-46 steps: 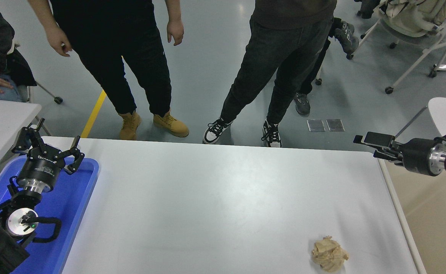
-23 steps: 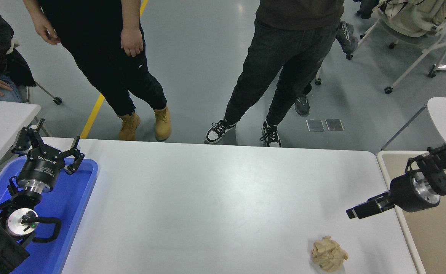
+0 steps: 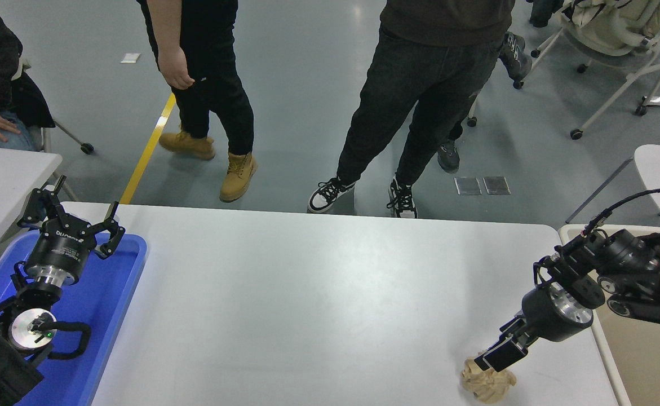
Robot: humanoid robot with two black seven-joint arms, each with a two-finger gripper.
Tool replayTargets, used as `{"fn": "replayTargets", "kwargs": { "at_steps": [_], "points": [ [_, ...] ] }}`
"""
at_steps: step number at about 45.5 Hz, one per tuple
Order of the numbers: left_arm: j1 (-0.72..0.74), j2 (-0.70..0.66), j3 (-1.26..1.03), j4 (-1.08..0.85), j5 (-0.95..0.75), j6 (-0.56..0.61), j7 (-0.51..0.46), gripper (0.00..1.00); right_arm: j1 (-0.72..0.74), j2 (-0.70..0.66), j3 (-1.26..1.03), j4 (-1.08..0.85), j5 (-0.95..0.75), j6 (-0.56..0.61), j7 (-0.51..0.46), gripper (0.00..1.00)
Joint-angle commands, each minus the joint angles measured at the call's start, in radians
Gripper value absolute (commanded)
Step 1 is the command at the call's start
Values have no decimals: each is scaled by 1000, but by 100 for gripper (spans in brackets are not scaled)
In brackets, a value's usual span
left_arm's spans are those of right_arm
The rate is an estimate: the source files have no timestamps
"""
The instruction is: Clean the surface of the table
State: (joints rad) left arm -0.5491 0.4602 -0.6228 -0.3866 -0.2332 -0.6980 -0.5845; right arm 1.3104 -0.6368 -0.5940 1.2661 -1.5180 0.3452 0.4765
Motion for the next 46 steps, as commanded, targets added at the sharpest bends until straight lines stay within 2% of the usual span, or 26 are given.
{"fn": "replayTargets", "kwargs": {
  "at_steps": [1, 29, 46],
  "points": [
    [0, 0, 0, 0, 0, 0, 0, 100, -72, 34, 3, -79, -8, -25, -6, 98],
    [0, 0, 0, 0, 0, 0, 0, 100, -240, 83, 5, -217, -7, -147, -7, 98],
    [0, 0, 0, 0, 0, 0, 0, 100, -292, 97, 42, -251, 4, -210, -6, 98]
  ]
}}
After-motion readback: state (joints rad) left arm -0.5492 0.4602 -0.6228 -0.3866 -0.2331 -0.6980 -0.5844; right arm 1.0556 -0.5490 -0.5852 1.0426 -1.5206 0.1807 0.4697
